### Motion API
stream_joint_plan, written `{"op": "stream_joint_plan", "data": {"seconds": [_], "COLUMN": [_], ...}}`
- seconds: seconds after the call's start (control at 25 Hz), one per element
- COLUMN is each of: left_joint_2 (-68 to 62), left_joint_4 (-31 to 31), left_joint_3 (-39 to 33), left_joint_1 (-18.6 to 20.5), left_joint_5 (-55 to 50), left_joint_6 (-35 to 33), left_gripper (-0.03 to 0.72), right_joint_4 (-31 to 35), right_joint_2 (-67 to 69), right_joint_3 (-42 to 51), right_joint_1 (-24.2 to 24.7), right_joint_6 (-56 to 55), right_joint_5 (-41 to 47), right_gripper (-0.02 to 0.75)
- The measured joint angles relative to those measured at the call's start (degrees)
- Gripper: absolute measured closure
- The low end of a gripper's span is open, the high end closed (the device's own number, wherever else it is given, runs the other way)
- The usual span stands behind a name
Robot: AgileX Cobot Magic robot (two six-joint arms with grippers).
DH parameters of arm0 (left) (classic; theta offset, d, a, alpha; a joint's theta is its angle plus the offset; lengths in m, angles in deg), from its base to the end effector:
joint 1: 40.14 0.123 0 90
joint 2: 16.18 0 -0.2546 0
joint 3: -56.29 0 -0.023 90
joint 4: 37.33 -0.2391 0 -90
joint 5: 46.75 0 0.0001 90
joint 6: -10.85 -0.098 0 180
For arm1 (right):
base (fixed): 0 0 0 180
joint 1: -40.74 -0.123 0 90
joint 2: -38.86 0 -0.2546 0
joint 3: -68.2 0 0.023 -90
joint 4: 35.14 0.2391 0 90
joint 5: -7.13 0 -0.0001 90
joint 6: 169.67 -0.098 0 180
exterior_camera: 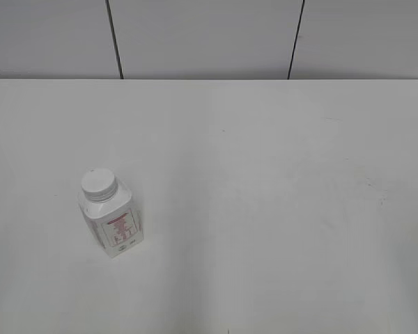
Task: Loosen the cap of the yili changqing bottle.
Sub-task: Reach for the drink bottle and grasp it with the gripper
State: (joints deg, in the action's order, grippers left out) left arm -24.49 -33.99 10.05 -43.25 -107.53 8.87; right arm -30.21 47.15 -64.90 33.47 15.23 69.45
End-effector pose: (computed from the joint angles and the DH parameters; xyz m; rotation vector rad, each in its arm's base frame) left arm 0.0177 -0.0060 0.2753 0.0931 2.0103 -0.0819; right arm 0.0168 0.0097 0.2700 -0.2237 2.0381 0.1287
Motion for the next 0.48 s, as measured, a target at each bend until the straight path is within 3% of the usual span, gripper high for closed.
{"op": "stream_joint_plan", "data": {"seconds": [0.48], "left_joint_2": [0.0], "left_joint_4": [0.0], "left_joint_3": [0.0], "left_joint_1": [0.0], "left_joint_5": [0.0], "left_joint_6": [0.0], "left_gripper": [0.386], "right_joint_4": [0.0], "right_joint_2": [0.0], "right_joint_3": [0.0], "right_joint_1": [0.0], "right_joint_6": [0.0], "right_joint_5": [0.0], "right_gripper": [0.146]}}
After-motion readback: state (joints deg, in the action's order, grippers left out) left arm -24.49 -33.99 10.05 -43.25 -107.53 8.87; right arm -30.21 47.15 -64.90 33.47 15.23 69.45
